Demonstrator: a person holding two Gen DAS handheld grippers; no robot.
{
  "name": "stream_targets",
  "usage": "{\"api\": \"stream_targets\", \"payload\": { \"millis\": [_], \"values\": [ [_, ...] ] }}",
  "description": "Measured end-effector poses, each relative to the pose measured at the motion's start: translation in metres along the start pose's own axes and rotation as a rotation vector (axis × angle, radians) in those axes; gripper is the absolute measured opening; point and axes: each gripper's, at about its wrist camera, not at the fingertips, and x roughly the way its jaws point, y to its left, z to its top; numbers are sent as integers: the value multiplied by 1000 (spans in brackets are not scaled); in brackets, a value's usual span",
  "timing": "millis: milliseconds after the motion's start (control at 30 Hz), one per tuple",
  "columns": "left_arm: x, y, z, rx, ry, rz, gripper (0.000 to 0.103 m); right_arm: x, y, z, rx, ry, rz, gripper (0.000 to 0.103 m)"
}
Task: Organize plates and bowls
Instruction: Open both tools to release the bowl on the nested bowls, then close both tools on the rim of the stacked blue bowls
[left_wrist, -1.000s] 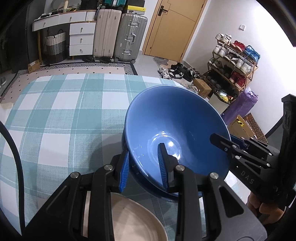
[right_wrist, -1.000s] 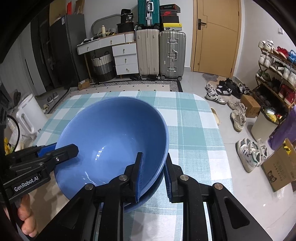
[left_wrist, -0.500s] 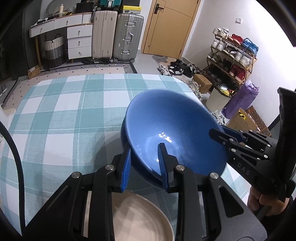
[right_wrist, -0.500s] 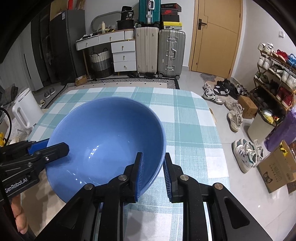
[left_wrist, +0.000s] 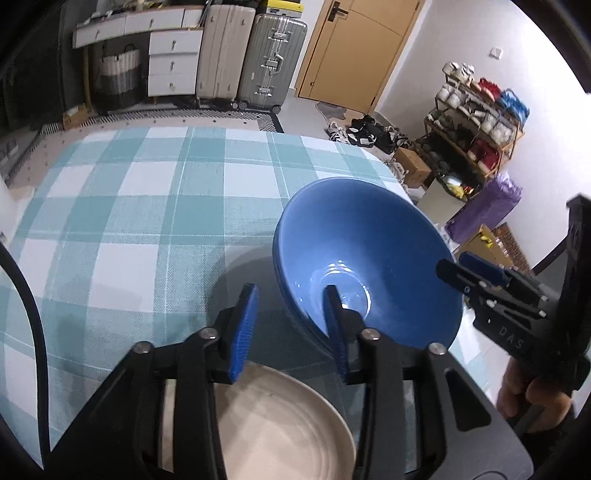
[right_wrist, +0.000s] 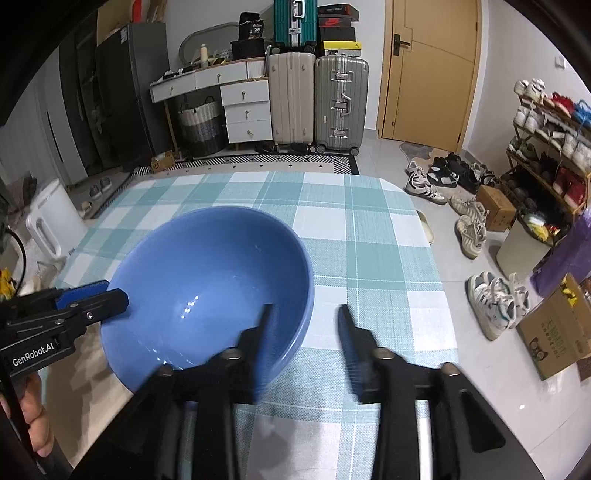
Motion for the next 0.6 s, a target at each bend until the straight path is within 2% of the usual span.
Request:
{"api": "stream_targets", "payload": {
  "millis": [100, 200, 233, 267, 300, 333, 400, 467, 500, 600],
  "values": [
    [3, 7, 3, -42, 8, -18, 51, 0, -4, 0, 36, 1, 26, 55],
    [8, 12, 4, -76, 16, -33, 57, 4, -7, 0, 54, 11, 37, 73],
    [10, 14, 5, -85, 19, -46, 63, 6, -8, 0, 58, 12, 49, 77],
    [10, 14, 5, -90, 20, -45, 67, 8, -10, 0, 68, 15, 62, 78],
    [12, 15, 5, -94, 21, -39, 78, 11, -12, 0, 84, 23, 76, 79],
    [13, 14, 5, -92, 25, -28, 84, 14, -13, 0, 97, 33, 85, 79],
    [14, 13, 6, -83, 24, -22, 87, 21, -17, -1, 132, 62, 115, 79],
    [17, 13, 7, -80, 31, -22, 94, 24, -19, -1, 152, 73, 150, 79],
    [18, 13, 7, -83, 32, -19, 102, 25, -20, -1, 156, 75, 152, 79],
    [23, 14, 7, -95, 37, -26, 102, 25, -20, 0, 168, 73, 156, 79]
  ]
}}
